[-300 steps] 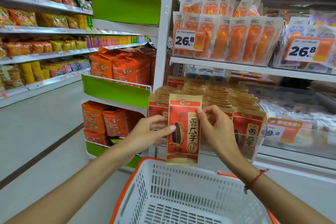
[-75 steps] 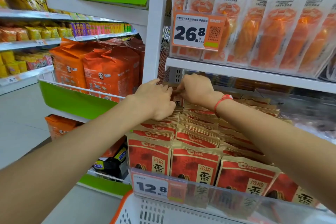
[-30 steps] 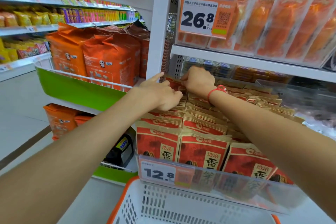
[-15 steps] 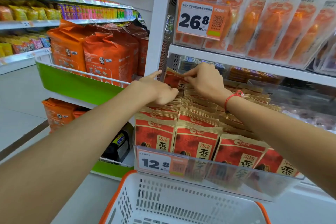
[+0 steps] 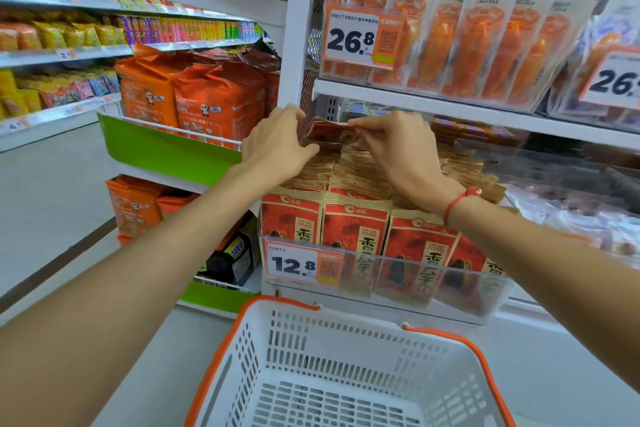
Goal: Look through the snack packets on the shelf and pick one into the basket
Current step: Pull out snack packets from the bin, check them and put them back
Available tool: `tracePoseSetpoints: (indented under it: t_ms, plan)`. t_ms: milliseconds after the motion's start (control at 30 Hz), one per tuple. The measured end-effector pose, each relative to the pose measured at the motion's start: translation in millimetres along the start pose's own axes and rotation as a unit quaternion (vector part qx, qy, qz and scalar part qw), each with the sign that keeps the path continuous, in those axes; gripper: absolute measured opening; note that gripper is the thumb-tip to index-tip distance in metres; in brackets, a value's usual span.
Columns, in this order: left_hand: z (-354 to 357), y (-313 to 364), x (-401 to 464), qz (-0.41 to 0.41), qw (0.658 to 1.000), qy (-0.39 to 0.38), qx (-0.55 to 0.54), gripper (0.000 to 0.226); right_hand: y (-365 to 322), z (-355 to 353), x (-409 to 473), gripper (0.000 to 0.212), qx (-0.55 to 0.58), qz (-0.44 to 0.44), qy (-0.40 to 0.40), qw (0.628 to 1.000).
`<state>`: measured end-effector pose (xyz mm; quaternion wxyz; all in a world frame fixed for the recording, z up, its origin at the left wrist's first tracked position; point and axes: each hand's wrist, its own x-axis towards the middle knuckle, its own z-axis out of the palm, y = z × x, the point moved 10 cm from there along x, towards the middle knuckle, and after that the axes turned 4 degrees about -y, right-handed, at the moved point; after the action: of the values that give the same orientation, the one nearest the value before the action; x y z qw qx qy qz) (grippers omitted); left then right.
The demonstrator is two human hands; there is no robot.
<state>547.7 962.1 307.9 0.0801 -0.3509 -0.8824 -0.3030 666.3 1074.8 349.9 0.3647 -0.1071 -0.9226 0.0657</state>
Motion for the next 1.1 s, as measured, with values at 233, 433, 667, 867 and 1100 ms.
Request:
tracePoseSetpoints:
  t_ms: [233, 433, 667, 867, 1100]
  plan:
    - [-25.8, 22.0, -33.9, 0.07, 0.987, 0.085, -0.116, 0.03, -28.9, -51.9, -35.3, 0.018, 0.093, -0.064, 0.073, 0.991]
    - [-65.7, 30.8, -81.1, 0.1, 0.967, 0.148, -0.182, 0.032, -24.3, -85.1, -56.7, 0.032, 0.306, 0.031, 0.1, 0.946]
    - [-70.5, 46.7, -140.4, 0.117, 0.927, 0.032, -0.355, 0.011, -34.1, -66.9, -95.4, 0.027, 0.405, 0.097, 0.008, 0.909]
    - [-9.9, 14.8, -163.9, 0.019, 0.913, -0.073, -0.401, 0.01, -20.9, -20.6, -138.5, 0.031, 0.428, 0.157, -0.077, 0.887]
    - [38.8, 2.4, -182.0, -0.021, 0.905, -0.184, -0.384, 0.014, -18.3, -6.8, -155.3, 0.025, 0.308, 0.138, -0.082, 0.938]
